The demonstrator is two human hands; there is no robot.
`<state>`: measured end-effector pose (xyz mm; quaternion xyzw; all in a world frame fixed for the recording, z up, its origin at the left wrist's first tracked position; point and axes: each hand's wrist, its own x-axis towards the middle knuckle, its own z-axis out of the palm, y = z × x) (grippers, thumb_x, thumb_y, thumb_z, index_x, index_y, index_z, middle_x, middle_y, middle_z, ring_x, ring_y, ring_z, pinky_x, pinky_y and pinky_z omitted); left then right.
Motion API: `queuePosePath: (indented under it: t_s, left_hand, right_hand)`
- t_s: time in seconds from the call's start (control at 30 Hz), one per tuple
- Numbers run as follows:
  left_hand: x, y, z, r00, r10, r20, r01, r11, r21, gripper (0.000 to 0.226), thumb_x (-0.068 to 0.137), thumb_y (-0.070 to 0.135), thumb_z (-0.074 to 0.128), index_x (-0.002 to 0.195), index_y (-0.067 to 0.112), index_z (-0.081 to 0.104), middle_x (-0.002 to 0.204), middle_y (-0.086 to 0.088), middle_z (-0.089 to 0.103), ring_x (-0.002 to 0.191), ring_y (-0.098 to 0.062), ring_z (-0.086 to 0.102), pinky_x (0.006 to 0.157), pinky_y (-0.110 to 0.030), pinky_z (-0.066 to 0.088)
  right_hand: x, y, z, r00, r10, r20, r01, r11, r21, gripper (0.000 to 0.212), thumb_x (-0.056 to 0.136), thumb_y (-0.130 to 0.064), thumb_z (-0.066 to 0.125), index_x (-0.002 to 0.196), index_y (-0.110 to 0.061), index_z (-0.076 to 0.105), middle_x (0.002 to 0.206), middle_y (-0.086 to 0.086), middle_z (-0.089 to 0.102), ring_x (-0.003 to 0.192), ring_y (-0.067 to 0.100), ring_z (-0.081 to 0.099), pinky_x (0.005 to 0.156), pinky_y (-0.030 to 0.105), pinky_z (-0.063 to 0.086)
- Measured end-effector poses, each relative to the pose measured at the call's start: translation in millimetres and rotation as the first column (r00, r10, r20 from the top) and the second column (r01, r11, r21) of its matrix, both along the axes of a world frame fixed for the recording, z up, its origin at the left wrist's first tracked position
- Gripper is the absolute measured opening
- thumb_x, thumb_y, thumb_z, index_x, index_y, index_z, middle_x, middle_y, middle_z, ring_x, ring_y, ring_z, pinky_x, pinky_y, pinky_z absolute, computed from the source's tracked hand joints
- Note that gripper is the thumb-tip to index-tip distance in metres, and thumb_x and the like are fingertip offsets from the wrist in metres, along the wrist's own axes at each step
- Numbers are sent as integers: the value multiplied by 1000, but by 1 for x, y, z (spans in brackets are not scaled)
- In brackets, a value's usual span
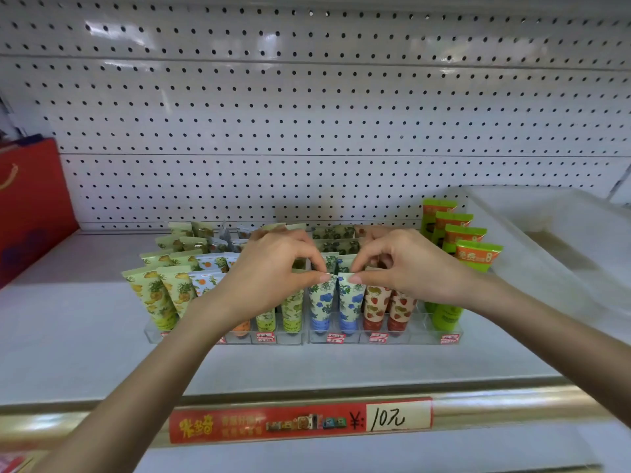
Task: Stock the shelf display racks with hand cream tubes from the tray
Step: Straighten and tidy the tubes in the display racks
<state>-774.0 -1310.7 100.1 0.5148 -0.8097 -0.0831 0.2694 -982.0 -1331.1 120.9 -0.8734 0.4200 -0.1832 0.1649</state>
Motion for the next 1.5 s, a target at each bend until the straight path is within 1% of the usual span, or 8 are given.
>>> queuePosePath:
  t_s: [0.33,0.5,0.63,0.77,0.87,1.0,1.27,1.5]
  left_hand:
    - [-3,0,-2,1000,19,-18,-19,1000,-4,11,79,42,67,79,32,70,82,26,51,91,-6,50,91,-40,40]
    - [-4,0,-1,1000,20,-15,-20,1000,-4,14,77,45,67,82,32,71,84,23,54,89,-5,51,92,-41,40]
    - [-7,-1,3,999,18,-36,-19,1000,-11,17,76,49,66,84,34,70,89,21,57,92,-7,55,92,-43,41]
    - [-20,0,8,999,0,-33,-2,998,-57,22,78,53,62,89,35,69,90,23,54,93,-6,53,92,-40,41]
    - [-35,-1,9,1000,-27,-14,26,997,-71,26,80,51,61,99,35,69,97,21,54,97,-7,54,95,-42,39]
    - [-51,-2,8,998,14,65,-7,994,-107,32,82,52,58,108,37,66,111,16,57,107,-8,50,98,-33,30]
    - [-62,-2,1,998,58,35,-54,993,-103,21,81,52,59,93,38,69,102,18,64,108,-10,50,99,-36,23]
    - [-70,-3,-1,997,73,-13,-74,990,-121,14,81,47,63,82,35,69,84,23,56,92,-4,50,84,-26,16]
  right_hand:
    - [1,-2,-5,999,5,36,-5,1000,8,11,77,-36,72,83,-27,73,66,-11,52,61,2,45,57,22,37]
    - [-3,-1,1,998,3,70,-4,1000,10,13,78,-36,71,85,-24,74,67,-9,52,59,-1,46,54,15,35]
    - [-17,-4,16,991,-27,129,36,997,-69,8,79,-29,71,86,-27,73,80,-9,56,67,-7,49,60,8,35]
    - [-38,-1,31,993,-111,-30,105,981,-164,3,81,-38,67,84,-36,68,82,-14,51,73,-11,46,62,14,32]
    - [-45,8,33,960,-167,-225,110,963,-245,11,82,-46,63,87,-38,68,87,-15,49,80,-2,49,73,28,38]
    - [-44,16,28,894,-207,-396,85,949,-305,20,84,-51,58,96,-36,66,89,-16,42,87,7,46,66,27,32]
    - [-47,17,23,840,-241,-486,66,934,-350,21,88,-48,54,99,-34,65,89,-16,38,100,12,51,76,25,31]
    - [-48,11,20,865,-226,-448,51,928,-370,19,89,-44,55,93,-29,67,97,-13,52,99,12,54,92,29,34]
